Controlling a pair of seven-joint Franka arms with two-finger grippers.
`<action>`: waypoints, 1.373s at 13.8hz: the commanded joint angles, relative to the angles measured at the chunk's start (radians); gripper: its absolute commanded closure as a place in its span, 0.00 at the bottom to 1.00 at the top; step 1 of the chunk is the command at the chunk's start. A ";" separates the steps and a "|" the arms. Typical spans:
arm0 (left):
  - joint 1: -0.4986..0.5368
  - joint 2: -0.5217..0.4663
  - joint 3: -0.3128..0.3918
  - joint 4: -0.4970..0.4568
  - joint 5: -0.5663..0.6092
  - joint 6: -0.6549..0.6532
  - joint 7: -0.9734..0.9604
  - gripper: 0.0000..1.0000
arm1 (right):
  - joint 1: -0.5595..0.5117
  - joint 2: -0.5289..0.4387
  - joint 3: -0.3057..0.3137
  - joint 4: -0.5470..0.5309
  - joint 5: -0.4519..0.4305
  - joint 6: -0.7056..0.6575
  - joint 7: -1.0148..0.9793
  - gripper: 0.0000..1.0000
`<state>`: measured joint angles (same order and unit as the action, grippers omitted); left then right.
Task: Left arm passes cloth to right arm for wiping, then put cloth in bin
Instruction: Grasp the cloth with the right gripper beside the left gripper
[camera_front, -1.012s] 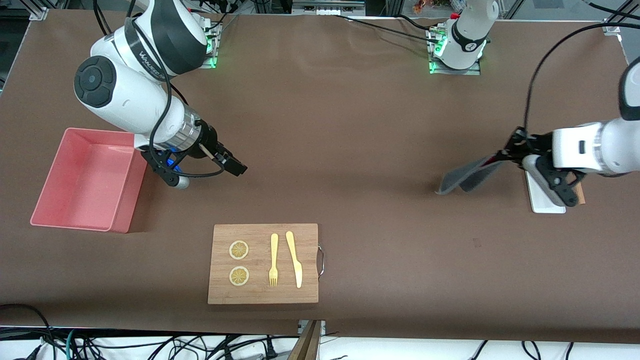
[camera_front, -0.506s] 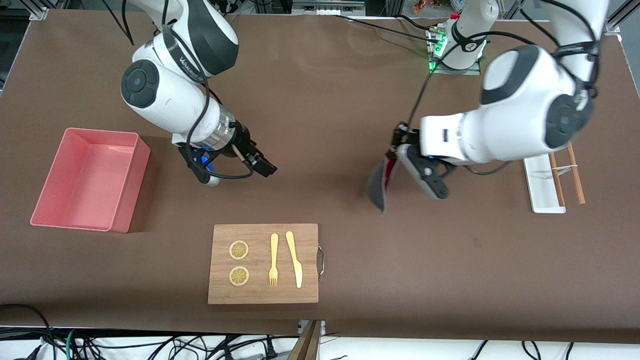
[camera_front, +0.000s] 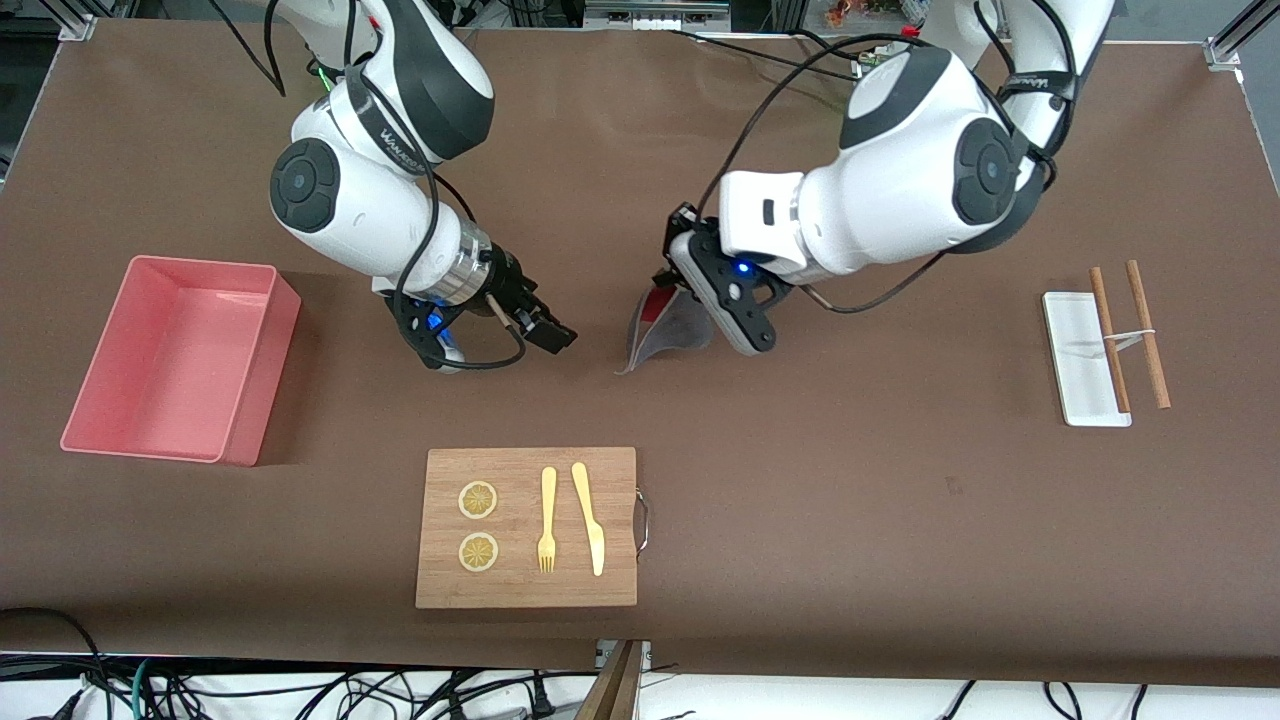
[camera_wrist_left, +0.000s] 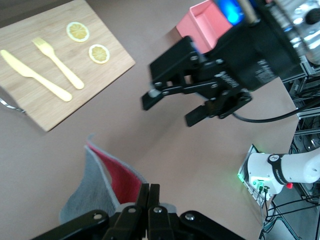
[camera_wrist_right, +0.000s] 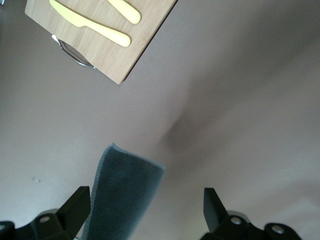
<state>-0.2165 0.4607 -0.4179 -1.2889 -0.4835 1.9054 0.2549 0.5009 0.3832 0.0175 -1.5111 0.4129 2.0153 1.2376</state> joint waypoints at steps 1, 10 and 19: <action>-0.018 0.007 -0.016 0.046 -0.032 0.003 -0.009 1.00 | 0.007 0.017 0.005 0.023 0.017 0.014 0.014 0.00; -0.021 0.009 -0.051 0.069 -0.089 0.004 0.012 1.00 | 0.001 0.042 0.019 0.086 0.044 0.088 0.002 0.00; -0.050 0.010 -0.062 0.062 -0.087 0.004 0.012 1.00 | 0.015 0.086 0.027 0.173 0.030 0.005 -0.134 0.00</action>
<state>-0.2638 0.4643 -0.4795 -1.2383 -0.5483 1.9096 0.2544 0.5161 0.4531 0.0429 -1.3705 0.4383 2.0760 1.1722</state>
